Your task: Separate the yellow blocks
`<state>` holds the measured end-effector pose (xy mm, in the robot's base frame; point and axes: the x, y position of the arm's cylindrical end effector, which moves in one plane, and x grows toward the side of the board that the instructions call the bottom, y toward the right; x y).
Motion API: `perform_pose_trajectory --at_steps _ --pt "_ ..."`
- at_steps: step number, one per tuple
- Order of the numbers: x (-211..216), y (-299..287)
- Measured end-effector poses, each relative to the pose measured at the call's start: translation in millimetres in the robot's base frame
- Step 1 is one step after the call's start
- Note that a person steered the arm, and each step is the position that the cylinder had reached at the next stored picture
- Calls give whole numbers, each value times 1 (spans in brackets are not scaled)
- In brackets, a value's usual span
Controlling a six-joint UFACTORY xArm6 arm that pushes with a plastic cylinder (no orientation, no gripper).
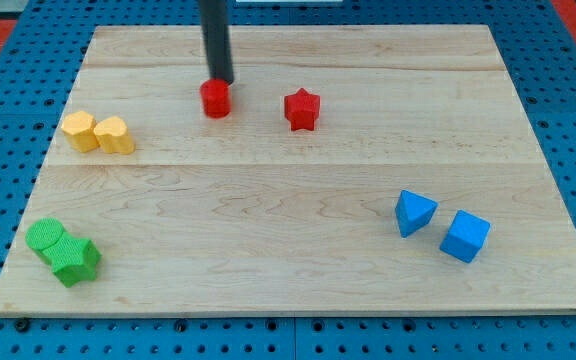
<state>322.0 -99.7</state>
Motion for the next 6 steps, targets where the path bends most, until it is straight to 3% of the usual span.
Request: perform_pose_trajectory --at_steps 1,2,3,4,6 --pt "-3 -1" --pt "-19 -53" --pt "10 -154" --pt "74 -176" --pt "89 -139"
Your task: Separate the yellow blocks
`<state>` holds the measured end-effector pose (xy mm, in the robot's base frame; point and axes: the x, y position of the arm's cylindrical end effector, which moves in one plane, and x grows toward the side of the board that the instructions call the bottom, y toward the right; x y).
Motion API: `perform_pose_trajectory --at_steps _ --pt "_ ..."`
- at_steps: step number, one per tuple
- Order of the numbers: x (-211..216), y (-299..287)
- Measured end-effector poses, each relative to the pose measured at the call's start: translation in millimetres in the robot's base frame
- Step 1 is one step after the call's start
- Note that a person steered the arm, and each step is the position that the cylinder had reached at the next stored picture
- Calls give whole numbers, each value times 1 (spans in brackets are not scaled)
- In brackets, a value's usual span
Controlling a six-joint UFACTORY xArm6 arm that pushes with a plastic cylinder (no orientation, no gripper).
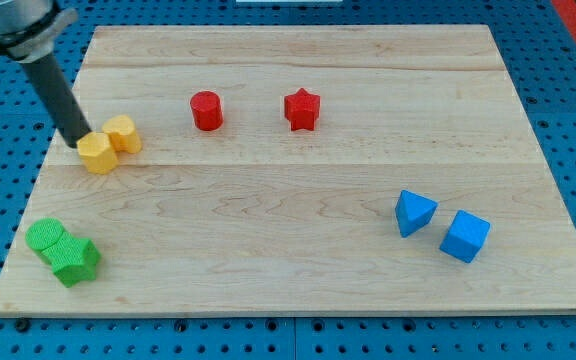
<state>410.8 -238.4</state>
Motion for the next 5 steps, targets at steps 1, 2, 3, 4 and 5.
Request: perform_pose_trajectory --at_steps 1,2,3,4,5 --pt "3 22" --pt "-6 -8" --pt "-6 5" --pt "-15 31" --pt "-26 33"
